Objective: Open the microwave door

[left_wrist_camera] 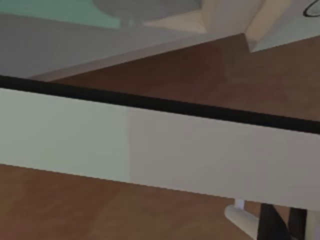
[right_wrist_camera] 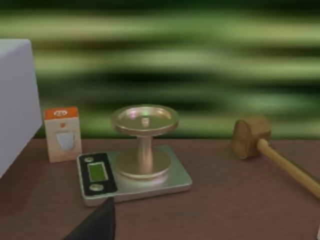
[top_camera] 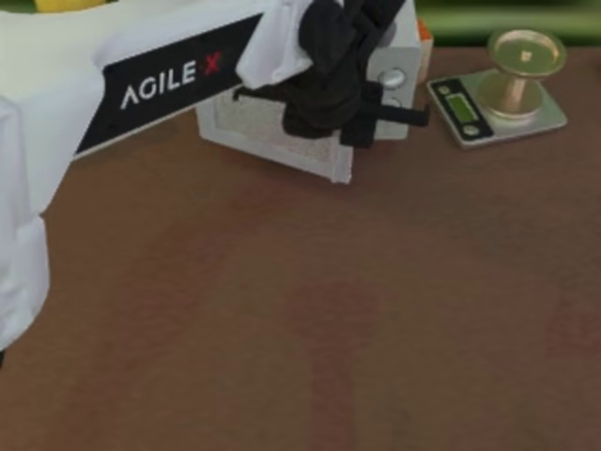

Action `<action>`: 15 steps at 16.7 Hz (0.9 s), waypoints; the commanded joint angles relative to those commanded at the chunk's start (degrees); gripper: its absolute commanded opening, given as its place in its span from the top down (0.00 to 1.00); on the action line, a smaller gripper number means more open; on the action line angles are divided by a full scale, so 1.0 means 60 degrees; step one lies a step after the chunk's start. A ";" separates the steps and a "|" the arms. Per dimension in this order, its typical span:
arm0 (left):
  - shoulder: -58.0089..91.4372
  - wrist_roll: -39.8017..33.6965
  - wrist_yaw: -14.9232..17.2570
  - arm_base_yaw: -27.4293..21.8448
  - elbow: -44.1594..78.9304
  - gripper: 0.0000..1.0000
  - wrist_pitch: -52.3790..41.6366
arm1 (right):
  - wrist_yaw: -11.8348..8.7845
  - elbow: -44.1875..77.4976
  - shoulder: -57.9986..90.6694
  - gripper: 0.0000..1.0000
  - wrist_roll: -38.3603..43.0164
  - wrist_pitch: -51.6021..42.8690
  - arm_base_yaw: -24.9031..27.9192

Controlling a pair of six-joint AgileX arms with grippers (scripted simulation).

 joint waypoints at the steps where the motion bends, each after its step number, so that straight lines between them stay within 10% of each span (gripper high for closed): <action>1: 0.0000 0.0000 0.0000 0.0000 0.0000 1.00 0.0000 | 0.0000 0.0000 0.0000 0.00 0.0000 0.0000 0.0000; 15: -0.0507 0.0572 0.0334 0.0075 -0.0801 1.00 0.0391 | 0.0000 0.0000 0.0000 0.00 0.0000 0.0000 0.0000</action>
